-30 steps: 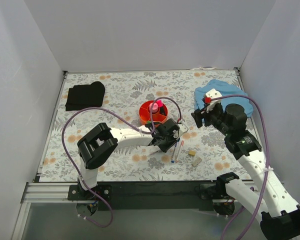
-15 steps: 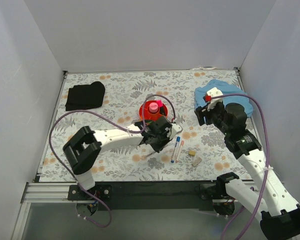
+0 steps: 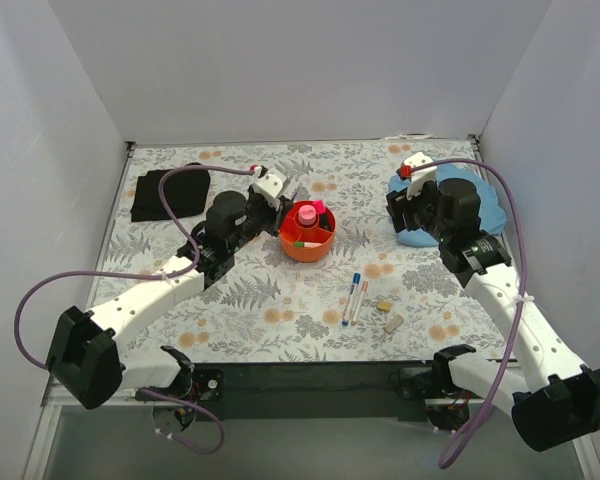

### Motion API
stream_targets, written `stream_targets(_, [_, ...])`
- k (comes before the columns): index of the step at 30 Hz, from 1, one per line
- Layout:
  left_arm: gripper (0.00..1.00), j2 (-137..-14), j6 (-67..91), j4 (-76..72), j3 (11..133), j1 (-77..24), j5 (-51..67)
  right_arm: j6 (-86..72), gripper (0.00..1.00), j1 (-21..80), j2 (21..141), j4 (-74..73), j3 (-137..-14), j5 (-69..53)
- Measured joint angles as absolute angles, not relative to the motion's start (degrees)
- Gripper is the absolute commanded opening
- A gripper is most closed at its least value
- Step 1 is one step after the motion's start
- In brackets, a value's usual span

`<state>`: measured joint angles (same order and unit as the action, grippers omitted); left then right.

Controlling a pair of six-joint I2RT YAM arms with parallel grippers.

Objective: Sort the stationery into containers
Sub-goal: Place the pen in the storage box.

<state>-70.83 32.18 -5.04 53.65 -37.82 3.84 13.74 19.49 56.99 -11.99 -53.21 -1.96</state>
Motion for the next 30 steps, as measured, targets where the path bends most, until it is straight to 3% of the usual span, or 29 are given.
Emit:
stream_targets(13, [0.0,-86.1,37.1,-41.9,48.4,-33.0,0.8,16.1,0.64,19.5,65.4,-14.0,-61.0,-2.1])
stream_targets(30, [0.0,-91.0,46.5,-51.1,44.4,-31.7,-0.4,18.0,0.64,19.5,68.9,-16.0,-63.0,-1.5])
